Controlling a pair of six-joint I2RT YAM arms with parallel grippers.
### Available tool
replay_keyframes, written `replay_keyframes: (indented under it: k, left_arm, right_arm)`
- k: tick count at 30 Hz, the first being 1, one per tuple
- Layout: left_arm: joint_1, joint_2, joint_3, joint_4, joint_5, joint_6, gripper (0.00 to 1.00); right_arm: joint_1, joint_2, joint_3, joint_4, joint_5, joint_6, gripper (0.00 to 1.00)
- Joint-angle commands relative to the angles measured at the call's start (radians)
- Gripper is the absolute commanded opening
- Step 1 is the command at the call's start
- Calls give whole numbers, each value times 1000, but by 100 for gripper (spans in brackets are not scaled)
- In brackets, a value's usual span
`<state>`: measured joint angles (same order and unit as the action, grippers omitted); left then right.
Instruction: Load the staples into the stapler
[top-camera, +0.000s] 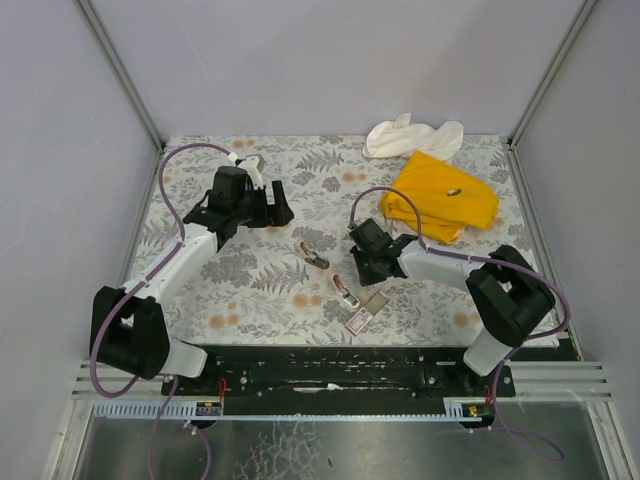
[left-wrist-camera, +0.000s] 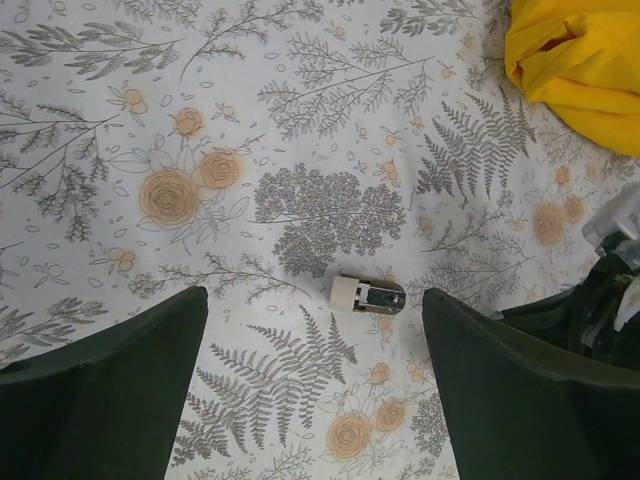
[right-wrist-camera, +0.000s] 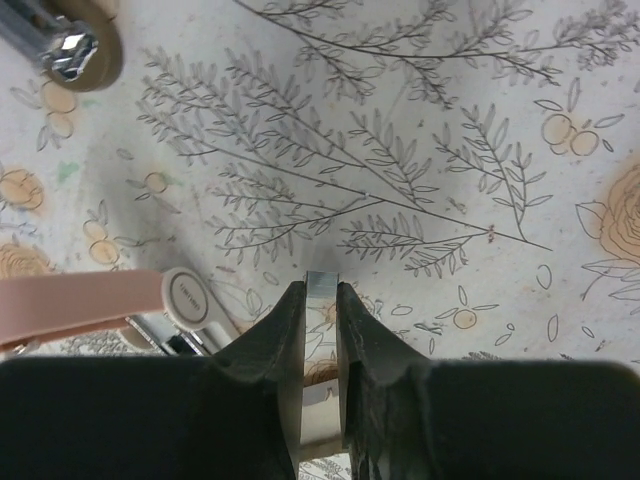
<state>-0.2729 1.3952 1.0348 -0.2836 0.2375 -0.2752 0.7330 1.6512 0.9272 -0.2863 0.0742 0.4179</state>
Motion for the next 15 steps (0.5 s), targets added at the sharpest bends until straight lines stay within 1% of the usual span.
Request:
replay_keyframes:
  k: [1, 4, 6, 9, 12, 15]
  left_arm:
    - [-70, -22, 8, -6, -67, -13, 87]
    - [-137, -19, 31, -25, -94, -31, 87]
    - [-182, -19, 44, -28, -108, -53, 87]
    - [-252, -19, 59, -29, -132, -91, 87]
    - [-327, -14, 76, -31, -166, -125, 87]
    - [-397, -1, 99, -31, -193, -170, 86]
  right_arm:
    - [-4, 19, 47, -1, 81, 88, 22]
    - [-4, 43, 44, -11, 114, 148, 28]
    - [-4, 50, 42, -11, 122, 167, 31]
    - [-8, 46, 35, -12, 124, 179, 38]
    - [-23, 2, 10, -7, 120, 179, 46]
    - [-69, -103, -31, 2, 97, 168, 53]
